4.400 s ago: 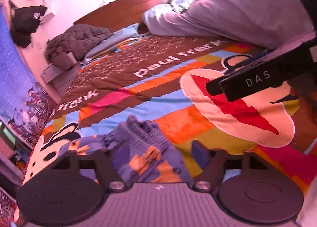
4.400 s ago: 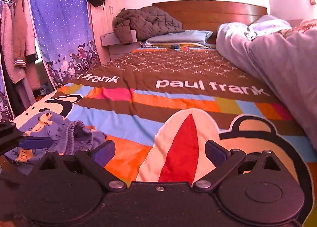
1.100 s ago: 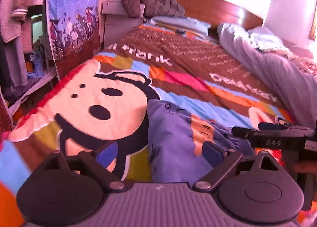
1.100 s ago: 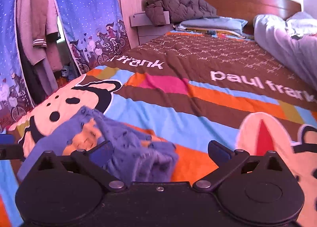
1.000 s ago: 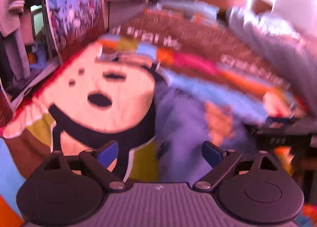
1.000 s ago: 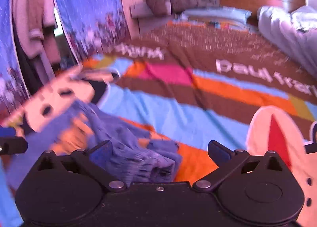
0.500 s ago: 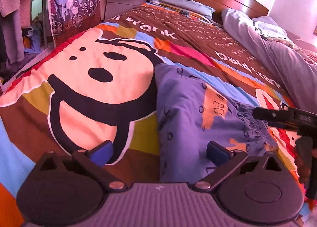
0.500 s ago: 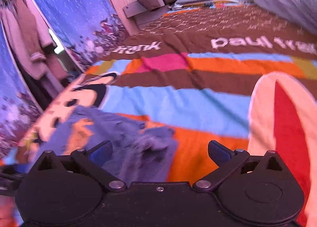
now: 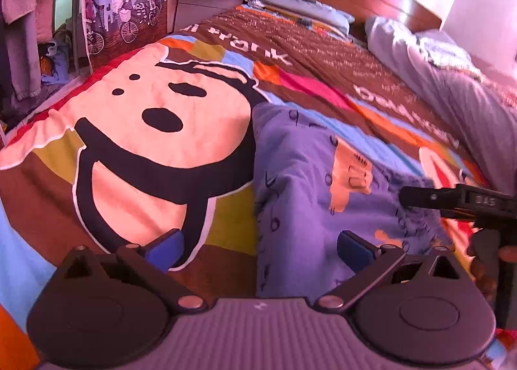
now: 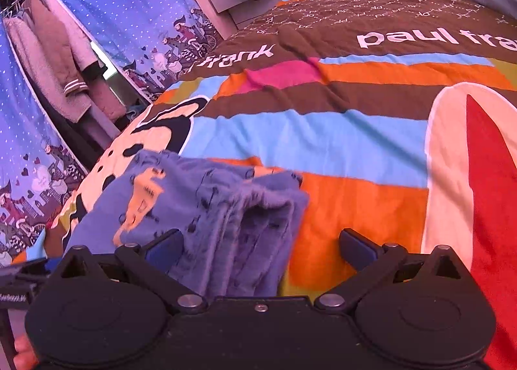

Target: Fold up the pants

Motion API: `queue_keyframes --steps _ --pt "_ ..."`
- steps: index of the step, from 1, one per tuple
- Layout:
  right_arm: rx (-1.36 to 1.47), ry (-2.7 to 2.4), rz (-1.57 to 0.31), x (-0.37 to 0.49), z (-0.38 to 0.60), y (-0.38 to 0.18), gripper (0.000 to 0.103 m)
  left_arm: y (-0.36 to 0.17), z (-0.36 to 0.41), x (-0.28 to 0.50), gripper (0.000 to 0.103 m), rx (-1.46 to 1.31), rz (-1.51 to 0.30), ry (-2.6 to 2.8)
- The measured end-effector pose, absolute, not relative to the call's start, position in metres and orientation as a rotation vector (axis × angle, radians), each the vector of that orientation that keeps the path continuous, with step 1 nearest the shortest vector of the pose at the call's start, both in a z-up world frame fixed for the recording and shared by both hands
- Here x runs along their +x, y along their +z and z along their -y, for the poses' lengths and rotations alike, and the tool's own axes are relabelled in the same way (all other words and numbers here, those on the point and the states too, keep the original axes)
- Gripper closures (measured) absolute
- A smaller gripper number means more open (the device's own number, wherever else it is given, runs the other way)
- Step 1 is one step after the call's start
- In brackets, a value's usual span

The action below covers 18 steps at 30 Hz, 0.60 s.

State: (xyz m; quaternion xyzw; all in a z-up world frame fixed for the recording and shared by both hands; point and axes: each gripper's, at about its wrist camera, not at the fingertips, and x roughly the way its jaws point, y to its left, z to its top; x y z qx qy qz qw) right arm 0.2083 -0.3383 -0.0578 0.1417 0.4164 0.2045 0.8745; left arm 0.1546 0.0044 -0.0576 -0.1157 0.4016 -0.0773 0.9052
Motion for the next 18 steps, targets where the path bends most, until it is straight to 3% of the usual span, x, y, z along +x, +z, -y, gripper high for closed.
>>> queue_keyframes --steps 13,18 --pt "0.377 0.5 -0.791 0.227 0.339 -0.071 0.0 -0.068 -0.021 0.165 0.0 -0.497 -0.767 -0.291" --pt "0.547 0.567 -0.812 0.234 0.352 -0.076 0.0 -0.078 -0.027 0.172 0.0 -0.634 -0.781 -0.368"
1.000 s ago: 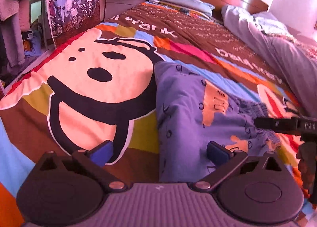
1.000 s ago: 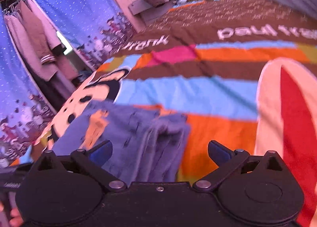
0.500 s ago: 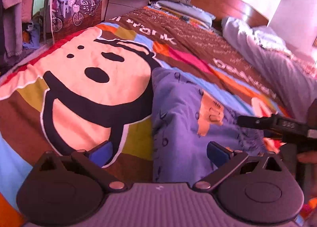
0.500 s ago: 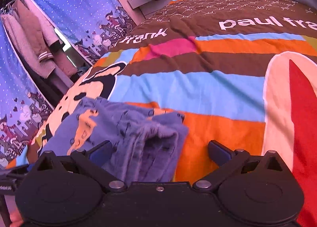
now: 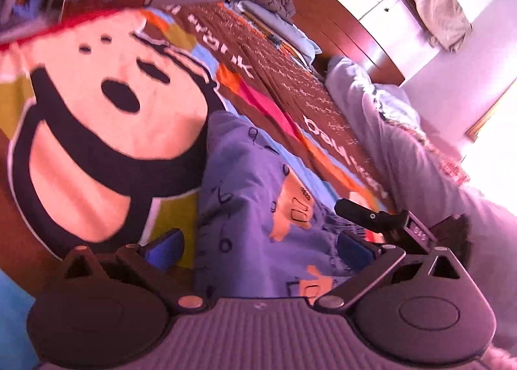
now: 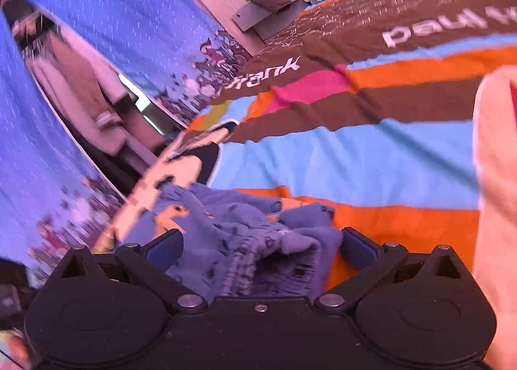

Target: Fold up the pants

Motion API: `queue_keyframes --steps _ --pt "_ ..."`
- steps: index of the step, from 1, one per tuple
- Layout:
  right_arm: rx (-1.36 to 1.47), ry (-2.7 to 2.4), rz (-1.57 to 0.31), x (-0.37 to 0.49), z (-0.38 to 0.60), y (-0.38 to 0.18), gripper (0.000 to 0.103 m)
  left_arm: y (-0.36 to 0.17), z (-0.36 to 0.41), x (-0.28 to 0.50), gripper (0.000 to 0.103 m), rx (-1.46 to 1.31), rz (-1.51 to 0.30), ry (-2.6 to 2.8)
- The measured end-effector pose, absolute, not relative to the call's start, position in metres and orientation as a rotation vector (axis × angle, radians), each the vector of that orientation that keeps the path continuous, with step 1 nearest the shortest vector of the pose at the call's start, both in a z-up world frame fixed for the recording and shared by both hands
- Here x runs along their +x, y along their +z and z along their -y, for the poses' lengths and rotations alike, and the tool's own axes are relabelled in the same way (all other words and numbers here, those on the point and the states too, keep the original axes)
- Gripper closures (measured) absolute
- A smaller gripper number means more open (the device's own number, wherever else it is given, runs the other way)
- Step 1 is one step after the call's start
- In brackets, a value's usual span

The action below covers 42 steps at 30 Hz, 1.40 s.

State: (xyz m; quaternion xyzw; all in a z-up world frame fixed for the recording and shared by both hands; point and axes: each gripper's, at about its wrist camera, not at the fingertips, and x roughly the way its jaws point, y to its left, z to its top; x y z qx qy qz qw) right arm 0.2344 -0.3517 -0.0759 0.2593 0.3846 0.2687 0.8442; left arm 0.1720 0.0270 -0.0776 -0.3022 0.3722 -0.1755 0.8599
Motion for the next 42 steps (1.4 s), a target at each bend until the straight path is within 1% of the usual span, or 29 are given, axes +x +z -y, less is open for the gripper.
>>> queue_keyframes --steps 2,4,5,6,7,8,9,10,11,12,13,14,15,18,21,25,28,30,35,40,42 --pt "0.586 0.557 -0.815 0.235 0.355 -0.078 0.001 -0.081 -0.031 0.175 0.001 -0.675 -0.788 -0.363" --pt "0.55 0.525 -0.814 0.232 0.35 -0.076 0.005 -0.084 -0.034 0.178 0.002 -0.706 -0.79 -0.361" --pt "0.486 0.498 -0.814 0.229 0.344 -0.072 0.012 -0.084 -0.034 0.179 0.005 -0.708 -0.792 -0.355" --pt "0.422 0.473 -0.812 0.227 0.339 -0.07 0.024 -0.085 -0.033 0.181 0.009 -0.703 -0.795 -0.342" --pt "0.348 0.44 -0.81 0.224 0.333 -0.069 0.032 -0.085 -0.032 0.181 0.012 -0.693 -0.798 -0.333" --pt "0.303 0.427 -0.81 0.222 0.329 -0.067 0.04 -0.085 -0.031 0.182 0.02 -0.68 -0.802 -0.332" --pt "0.289 0.426 -0.813 0.221 0.327 -0.067 0.046 -0.085 -0.03 0.183 0.029 -0.671 -0.81 -0.343" --pt "0.294 0.42 -0.818 0.22 0.327 -0.066 0.049 -0.085 -0.029 0.184 0.034 -0.667 -0.821 -0.351" --pt "0.302 0.411 -0.824 0.219 0.327 -0.065 0.054 -0.085 -0.028 0.184 0.042 -0.66 -0.834 -0.346" --pt "0.299 0.396 -0.824 0.218 0.325 -0.064 0.057 -0.085 -0.027 0.185 0.05 -0.643 -0.842 -0.329" --pt "0.281 0.382 -0.819 0.216 0.322 -0.062 0.059 -0.084 -0.026 0.184 0.055 -0.627 -0.847 -0.318" --pt "0.255 0.369 -0.811 0.213 0.318 -0.059 0.062 -0.082 -0.026 0.183 0.067 -0.612 -0.851 -0.306" --pt "0.229 0.358 -0.804 0.21 0.314 -0.057 0.065 -0.081 -0.025 0.183 0.073 -0.595 -0.856 -0.288" --pt "0.113 0.325 -0.77 0.202 0.297 -0.046 0.072 -0.075 -0.024 0.182 0.08 -0.581 -0.855 -0.279" --pt "0.002 0.301 -0.722 0.193 0.28 -0.03 0.075 -0.062 -0.02 0.182 0.083 -0.531 -0.848 -0.274" --pt "-0.07 0.278 -0.641 0.187 0.267 -0.008 0.076 -0.031 -0.022 0.188 0.084 -0.466 -0.774 -0.318" --pt "-0.055 0.279 -0.594 0.196 0.264 0.009 0.077 -0.01 -0.027 0.198 0.084 -0.386 -0.71 -0.326" --pt "-0.018 0.293 -0.585 0.21 0.26 0.016 0.077 -0.002 -0.036 0.208 0.084 -0.372 -0.701 -0.319" --pt "0.074 0.344 -0.612 0.249 0.24 0.008 0.076 -0.016 -0.071 0.228 0.084 -0.422 -0.721 -0.271" --pt "0.117 0.389 -0.69 0.282 0.21 -0.034 0.075 -0.053 -0.099 0.247 0.082 -0.449 -0.851 -0.208" --pt "0.123 0.378 -0.71 0.287 0.206 -0.051 0.073 -0.056 -0.104 0.246 0.076 -0.466 -0.856 -0.211"
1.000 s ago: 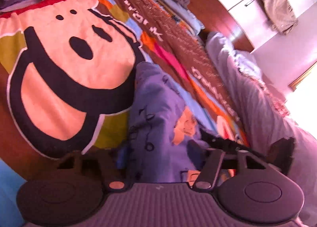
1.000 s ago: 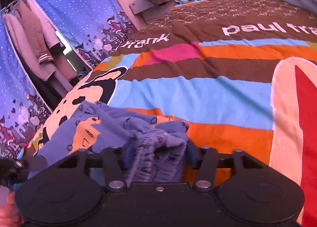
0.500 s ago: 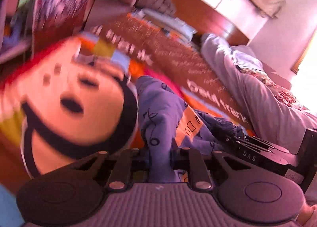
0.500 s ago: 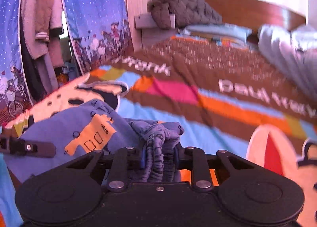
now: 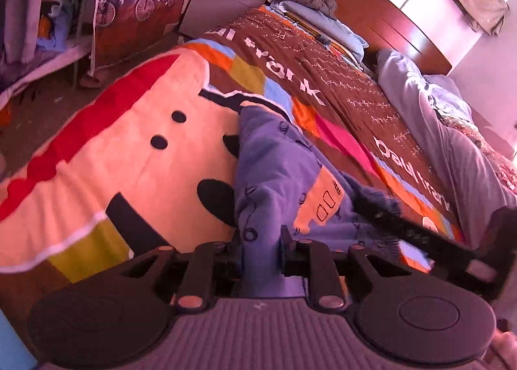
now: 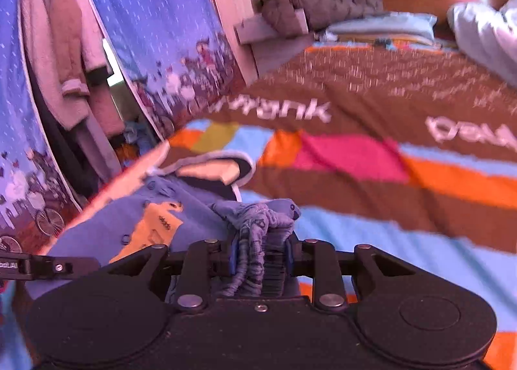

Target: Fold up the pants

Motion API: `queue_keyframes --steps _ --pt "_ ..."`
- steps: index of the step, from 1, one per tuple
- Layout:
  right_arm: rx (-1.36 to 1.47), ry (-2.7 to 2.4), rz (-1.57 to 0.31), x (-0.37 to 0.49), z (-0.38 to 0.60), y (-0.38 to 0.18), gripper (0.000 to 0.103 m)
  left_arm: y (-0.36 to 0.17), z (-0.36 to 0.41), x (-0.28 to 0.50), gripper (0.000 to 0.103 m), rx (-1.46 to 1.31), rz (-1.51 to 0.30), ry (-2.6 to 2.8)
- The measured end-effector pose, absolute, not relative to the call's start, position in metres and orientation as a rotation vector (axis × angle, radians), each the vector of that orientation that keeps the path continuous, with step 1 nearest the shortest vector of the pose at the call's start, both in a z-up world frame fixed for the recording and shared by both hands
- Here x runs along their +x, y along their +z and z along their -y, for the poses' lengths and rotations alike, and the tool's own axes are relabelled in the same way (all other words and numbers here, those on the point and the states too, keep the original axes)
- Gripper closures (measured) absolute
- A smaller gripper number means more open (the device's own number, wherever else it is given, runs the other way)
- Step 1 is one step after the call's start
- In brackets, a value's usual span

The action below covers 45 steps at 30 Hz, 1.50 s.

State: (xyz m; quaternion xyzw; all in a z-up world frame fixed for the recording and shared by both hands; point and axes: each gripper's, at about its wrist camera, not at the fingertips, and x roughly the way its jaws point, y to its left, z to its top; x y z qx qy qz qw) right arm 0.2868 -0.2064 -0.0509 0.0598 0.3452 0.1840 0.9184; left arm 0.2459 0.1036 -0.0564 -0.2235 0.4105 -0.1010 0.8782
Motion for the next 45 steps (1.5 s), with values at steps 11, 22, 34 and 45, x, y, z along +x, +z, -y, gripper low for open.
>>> queue_keyframes --steps 11,22,34,45 --pt "0.163 0.38 -0.689 0.283 0.214 -0.061 0.064 -0.054 -0.1 0.237 0.056 -0.385 -0.834 -0.171" --pt "0.131 0.329 -0.654 0.255 0.221 -0.026 0.031 -0.033 -0.096 0.215 0.008 -0.295 -0.756 -0.094" --pt "0.133 0.314 -0.473 0.146 0.216 0.048 0.001 0.029 -0.068 0.129 0.0 -0.047 -0.626 -0.015" --pt "0.127 0.257 -0.417 0.054 0.232 0.056 0.001 0.038 -0.07 0.06 0.0 -0.054 -0.608 0.024"
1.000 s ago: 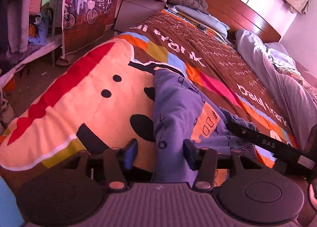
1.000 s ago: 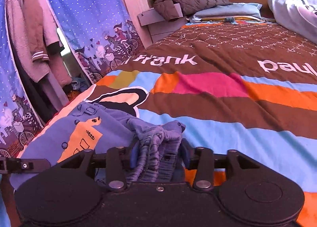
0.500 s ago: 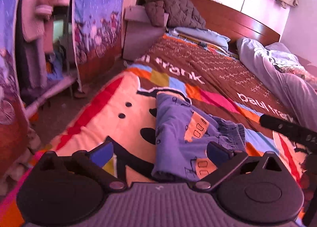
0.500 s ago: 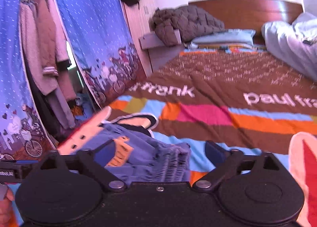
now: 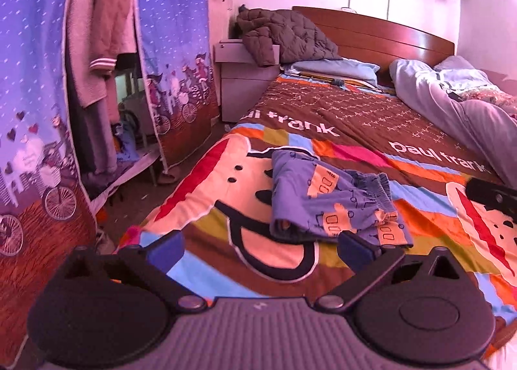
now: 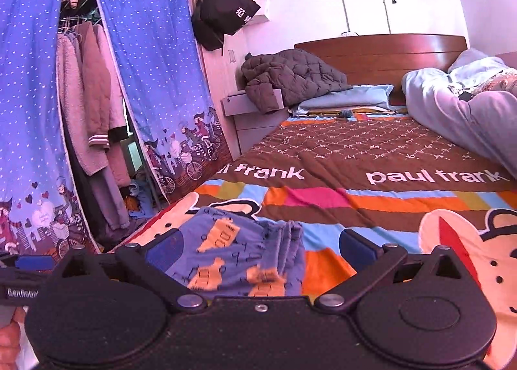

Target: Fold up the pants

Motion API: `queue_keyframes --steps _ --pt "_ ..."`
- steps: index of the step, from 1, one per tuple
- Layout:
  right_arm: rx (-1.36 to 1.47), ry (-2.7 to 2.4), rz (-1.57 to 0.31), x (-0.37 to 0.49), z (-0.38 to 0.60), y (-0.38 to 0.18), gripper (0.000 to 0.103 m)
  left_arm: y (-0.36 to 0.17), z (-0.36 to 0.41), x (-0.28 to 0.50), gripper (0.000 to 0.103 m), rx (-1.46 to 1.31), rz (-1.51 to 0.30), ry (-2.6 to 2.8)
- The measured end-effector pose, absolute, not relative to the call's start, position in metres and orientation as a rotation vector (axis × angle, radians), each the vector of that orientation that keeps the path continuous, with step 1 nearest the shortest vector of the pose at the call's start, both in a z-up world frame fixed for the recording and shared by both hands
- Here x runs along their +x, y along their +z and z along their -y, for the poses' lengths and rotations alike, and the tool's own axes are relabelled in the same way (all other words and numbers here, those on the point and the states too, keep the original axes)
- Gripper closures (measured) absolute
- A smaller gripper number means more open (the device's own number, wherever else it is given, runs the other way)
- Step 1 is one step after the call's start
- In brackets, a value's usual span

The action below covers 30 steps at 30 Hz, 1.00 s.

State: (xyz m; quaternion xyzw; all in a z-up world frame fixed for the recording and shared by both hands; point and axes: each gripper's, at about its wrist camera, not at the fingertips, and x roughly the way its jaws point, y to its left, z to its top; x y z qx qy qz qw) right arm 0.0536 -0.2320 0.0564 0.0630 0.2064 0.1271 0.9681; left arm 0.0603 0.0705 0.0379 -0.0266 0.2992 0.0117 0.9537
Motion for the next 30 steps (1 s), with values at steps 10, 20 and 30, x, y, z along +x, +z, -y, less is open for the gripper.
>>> queue_keyframes --steps 10,20,30 --pt "0.112 0.235 -0.419 0.017 0.235 0.036 0.001 0.027 -0.075 0.039 0.0 -0.071 -0.597 0.069" --pt "0.095 0.214 -0.464 0.006 0.222 -0.009 0.001 -0.003 -0.064 0.03 0.0 -0.019 -0.577 0.073" --pt "0.143 0.178 -0.444 0.005 0.227 -0.022 0.001 -0.009 -0.065 0.03 0.0 -0.028 -0.546 0.05"
